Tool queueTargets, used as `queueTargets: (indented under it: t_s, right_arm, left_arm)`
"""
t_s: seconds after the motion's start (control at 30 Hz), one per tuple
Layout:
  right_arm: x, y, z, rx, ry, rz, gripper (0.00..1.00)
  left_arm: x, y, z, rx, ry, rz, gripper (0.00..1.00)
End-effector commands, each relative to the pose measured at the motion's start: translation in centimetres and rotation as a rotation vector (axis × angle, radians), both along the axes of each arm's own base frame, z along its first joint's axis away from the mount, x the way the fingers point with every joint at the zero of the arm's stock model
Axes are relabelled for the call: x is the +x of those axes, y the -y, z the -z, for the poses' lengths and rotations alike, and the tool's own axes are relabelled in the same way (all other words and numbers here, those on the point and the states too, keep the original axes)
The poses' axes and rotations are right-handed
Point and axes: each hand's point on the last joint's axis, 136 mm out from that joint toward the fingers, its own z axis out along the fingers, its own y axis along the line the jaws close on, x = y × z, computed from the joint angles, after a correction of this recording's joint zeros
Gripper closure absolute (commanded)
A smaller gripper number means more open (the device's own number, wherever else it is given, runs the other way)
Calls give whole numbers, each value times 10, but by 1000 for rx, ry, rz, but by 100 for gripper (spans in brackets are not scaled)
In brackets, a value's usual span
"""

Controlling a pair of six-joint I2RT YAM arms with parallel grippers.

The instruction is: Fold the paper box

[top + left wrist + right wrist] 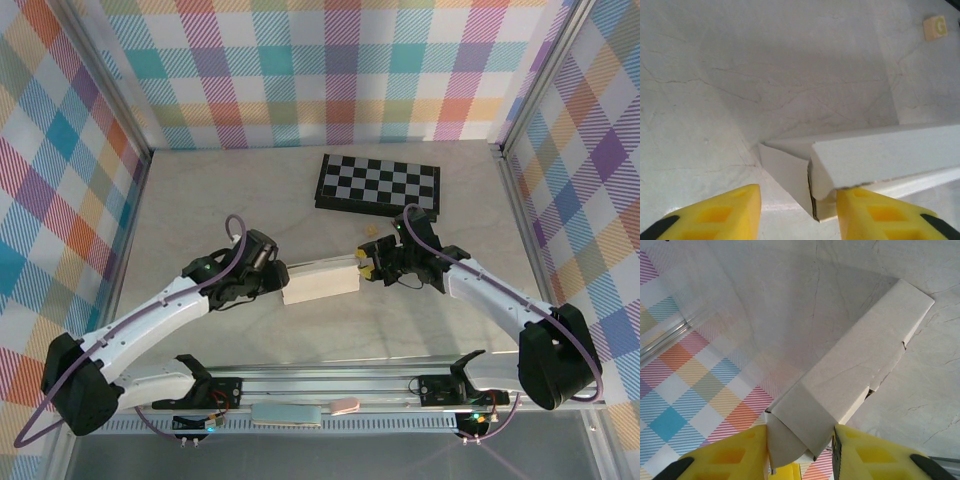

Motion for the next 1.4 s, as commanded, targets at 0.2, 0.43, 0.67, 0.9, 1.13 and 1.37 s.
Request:
queueTargets:
  t_s: [0.2,0.43,0.67,0.9,1.13,1.37]
  right_arm:
    - [-14,14,31,-110,-97,9,66]
    - [-13,13,26,-114,-85,0,67]
    - [-13,14,27,-117,-85,-1,67]
    - [-14,15,27,-119,-83,0,68]
    - [-13,14,26,-120,-82,-2,68]
    - [-14,14,26,-122,-83,-5,69]
  left_arm:
    - [-15,5,-34,-230,-20,-152,47]
    - [-9,-5,-47,-478,-46,-472,44]
    - [4,1,-38,-775,-152,-809,42]
    - [3,4,-30,-797,-207,-887,40]
    - [-1,8,-21,-797,-246,-900,41]
    - [-2,16,-5,-787,-288,-901,44]
